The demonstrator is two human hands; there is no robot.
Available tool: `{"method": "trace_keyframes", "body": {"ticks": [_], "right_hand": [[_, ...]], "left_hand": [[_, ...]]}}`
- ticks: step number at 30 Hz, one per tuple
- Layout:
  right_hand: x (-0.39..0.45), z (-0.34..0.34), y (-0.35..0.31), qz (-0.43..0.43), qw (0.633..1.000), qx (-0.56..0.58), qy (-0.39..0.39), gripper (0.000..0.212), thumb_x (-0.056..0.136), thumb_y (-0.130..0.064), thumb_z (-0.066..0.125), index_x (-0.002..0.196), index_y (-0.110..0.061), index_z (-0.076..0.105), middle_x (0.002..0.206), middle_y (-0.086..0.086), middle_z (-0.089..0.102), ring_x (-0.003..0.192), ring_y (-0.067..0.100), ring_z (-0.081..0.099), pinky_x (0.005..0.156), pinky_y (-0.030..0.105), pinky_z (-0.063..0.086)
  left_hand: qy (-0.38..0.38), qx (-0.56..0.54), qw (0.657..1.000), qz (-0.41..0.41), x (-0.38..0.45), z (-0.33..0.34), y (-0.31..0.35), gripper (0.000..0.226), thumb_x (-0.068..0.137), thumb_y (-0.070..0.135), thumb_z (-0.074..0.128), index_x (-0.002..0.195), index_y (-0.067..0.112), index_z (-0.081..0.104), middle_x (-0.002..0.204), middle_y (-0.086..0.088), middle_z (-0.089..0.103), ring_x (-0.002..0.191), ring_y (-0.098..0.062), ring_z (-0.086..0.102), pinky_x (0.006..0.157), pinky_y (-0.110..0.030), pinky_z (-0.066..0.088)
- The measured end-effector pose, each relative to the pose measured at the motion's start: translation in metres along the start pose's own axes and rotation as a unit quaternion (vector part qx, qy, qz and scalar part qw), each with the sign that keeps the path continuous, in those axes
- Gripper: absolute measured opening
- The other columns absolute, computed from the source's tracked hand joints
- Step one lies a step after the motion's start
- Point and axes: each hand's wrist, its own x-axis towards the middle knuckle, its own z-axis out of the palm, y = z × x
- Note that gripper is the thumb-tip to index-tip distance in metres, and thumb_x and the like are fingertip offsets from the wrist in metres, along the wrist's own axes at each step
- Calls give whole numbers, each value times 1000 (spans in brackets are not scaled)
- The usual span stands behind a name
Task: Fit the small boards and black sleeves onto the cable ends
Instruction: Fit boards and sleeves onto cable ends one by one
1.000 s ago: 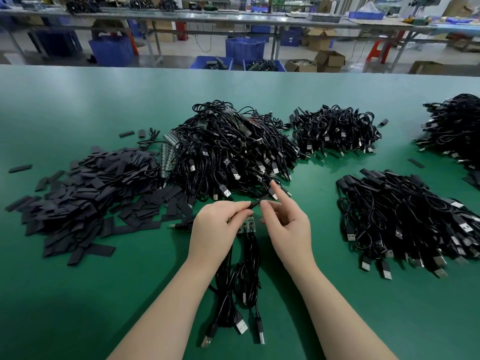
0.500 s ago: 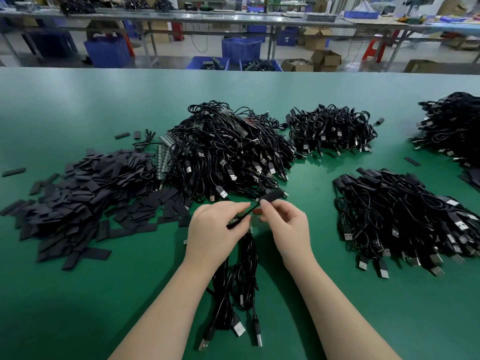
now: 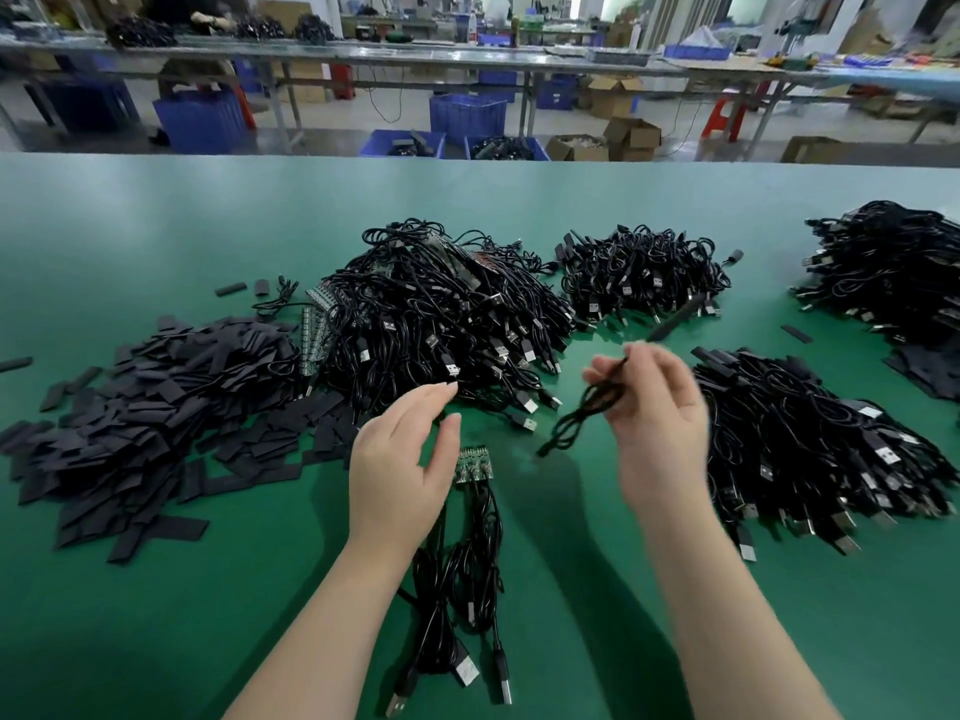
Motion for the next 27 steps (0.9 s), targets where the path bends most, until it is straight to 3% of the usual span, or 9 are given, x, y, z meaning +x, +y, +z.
{"method": "trace_keyframes", "body": {"ticks": [2,4,6,9,12,16,21,24,27], "right_hand": [[14,-15,-35,-108,985,-113,70,5,96,-19,63,93,-18,66,74,-6,72,70,7,67,64,17,54],[29,-33,-62,-196,916,-328,122,14,96,-31,61,98,-20,70,72,-10,71,66,2,65,56,11,47],[48,-55,-73,-213,784,-567,137,27,97,-39,56,108,-20,72,81,-3,72,75,15,66,59,23,45],[68,-82,-59,-59,540,-836,73,43,100,-48,47,127,-18,61,119,14,66,115,37,54,88,43,43],[66,-98,-31,35,420,-906,34,53,101,-56,30,145,-30,41,154,9,40,143,35,30,113,52,25],[68,-108,-13,32,400,-915,39,59,100,-56,11,155,-37,22,166,9,13,151,36,8,116,58,6],[73,-96,-14,64,427,-901,44,56,102,-49,20,155,-31,25,165,18,4,151,40,-4,117,61,-1],[52,-68,-5,-96,485,-869,37,47,98,-45,45,140,-24,50,156,19,33,141,38,26,109,51,17],[13,-28,20,-212,570,-789,-88,36,94,-46,54,117,-23,69,110,5,68,99,27,60,84,36,40]], "left_hand": [[9,3,1000,4,0,0,-2,32,96,25,48,119,14,68,117,6,67,112,-3,57,96,-35,48],[16,-1,1000,8,0,1,-4,27,94,16,52,114,13,70,112,6,69,108,-7,61,93,-38,51],[17,-3,1000,16,1,3,-3,26,92,11,54,112,14,71,108,8,69,104,-5,62,92,-35,50],[14,10,1000,25,0,6,1,26,91,10,56,110,17,72,106,10,70,103,-1,60,93,-28,45],[14,16,1000,22,-3,5,0,26,90,10,56,110,18,72,106,8,71,103,-6,63,94,-29,44],[10,-8,1000,-16,-1,2,-5,28,93,6,53,113,14,71,107,10,68,104,-4,62,92,-39,51],[-3,-3,997,-77,1,0,-13,29,95,5,55,117,15,70,111,7,69,101,0,58,93,-39,52],[0,-3,996,-89,1,1,-12,28,95,8,56,118,17,69,108,10,68,95,0,59,88,-37,53],[-34,2,994,-104,-1,3,-11,26,95,14,57,115,22,71,106,14,68,80,0,62,72,-29,54]]}}
